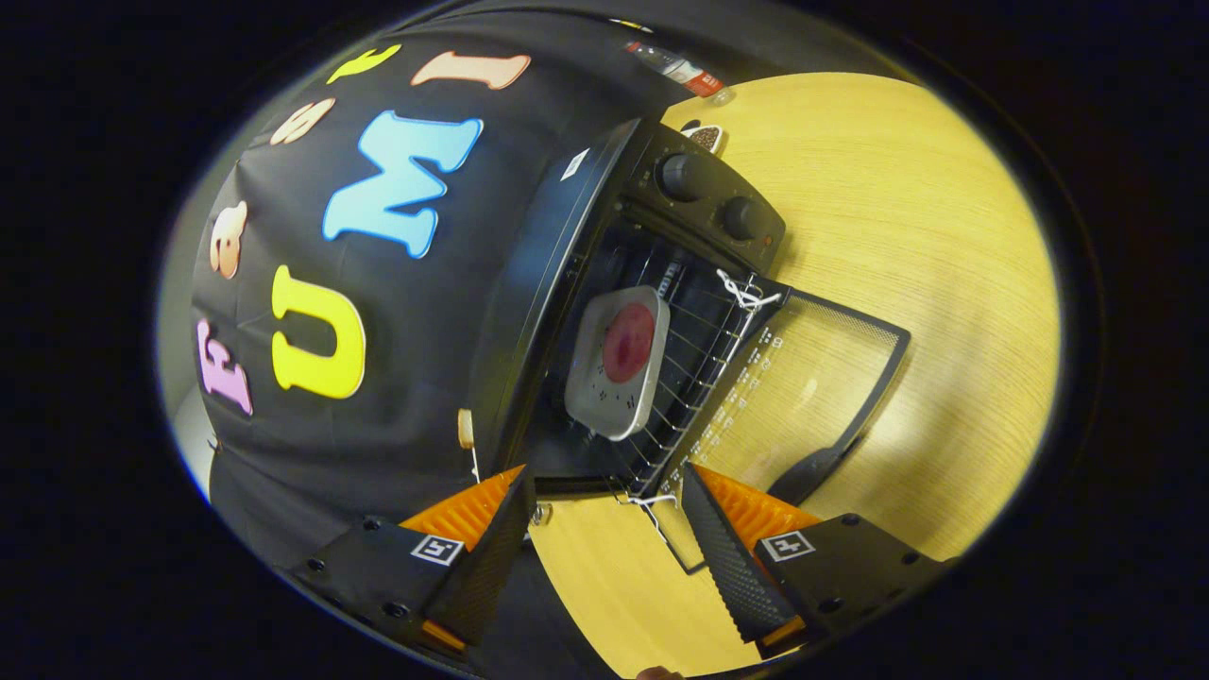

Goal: Open the toaster oven, put the food inside, and close the toaster oven door.

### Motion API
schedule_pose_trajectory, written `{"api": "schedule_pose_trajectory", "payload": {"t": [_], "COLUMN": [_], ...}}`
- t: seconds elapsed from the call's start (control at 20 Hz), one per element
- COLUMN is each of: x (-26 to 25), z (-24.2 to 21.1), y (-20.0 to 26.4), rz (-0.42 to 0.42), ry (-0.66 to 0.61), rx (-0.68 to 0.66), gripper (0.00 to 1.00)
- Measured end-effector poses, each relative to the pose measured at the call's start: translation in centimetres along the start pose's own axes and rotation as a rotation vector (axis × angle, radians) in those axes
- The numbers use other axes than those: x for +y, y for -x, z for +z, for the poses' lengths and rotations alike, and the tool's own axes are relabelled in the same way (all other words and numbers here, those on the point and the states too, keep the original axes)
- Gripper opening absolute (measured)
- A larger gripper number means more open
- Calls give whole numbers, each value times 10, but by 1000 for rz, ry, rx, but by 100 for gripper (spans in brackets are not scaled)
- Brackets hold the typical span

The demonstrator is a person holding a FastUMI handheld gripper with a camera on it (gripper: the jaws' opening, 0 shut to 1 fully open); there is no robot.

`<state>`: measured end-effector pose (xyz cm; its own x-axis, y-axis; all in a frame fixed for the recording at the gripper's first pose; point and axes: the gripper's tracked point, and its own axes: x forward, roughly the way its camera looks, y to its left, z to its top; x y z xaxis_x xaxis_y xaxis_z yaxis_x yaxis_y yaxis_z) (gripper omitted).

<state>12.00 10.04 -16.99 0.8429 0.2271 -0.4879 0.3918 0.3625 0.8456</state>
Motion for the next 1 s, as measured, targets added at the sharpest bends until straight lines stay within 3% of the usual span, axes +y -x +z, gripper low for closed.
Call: {"api": "schedule_pose_trajectory", "payload": {"t": [0.35, 0.65, 1.0], "x": [-39, -56, -117], "z": [-35, -37, -13], "y": [32, 27, 16], "rz": [-127, -213, -452], "ry": [368, 630, 942], "rx": [73, 107, 126], "gripper": [98, 98, 99]}}
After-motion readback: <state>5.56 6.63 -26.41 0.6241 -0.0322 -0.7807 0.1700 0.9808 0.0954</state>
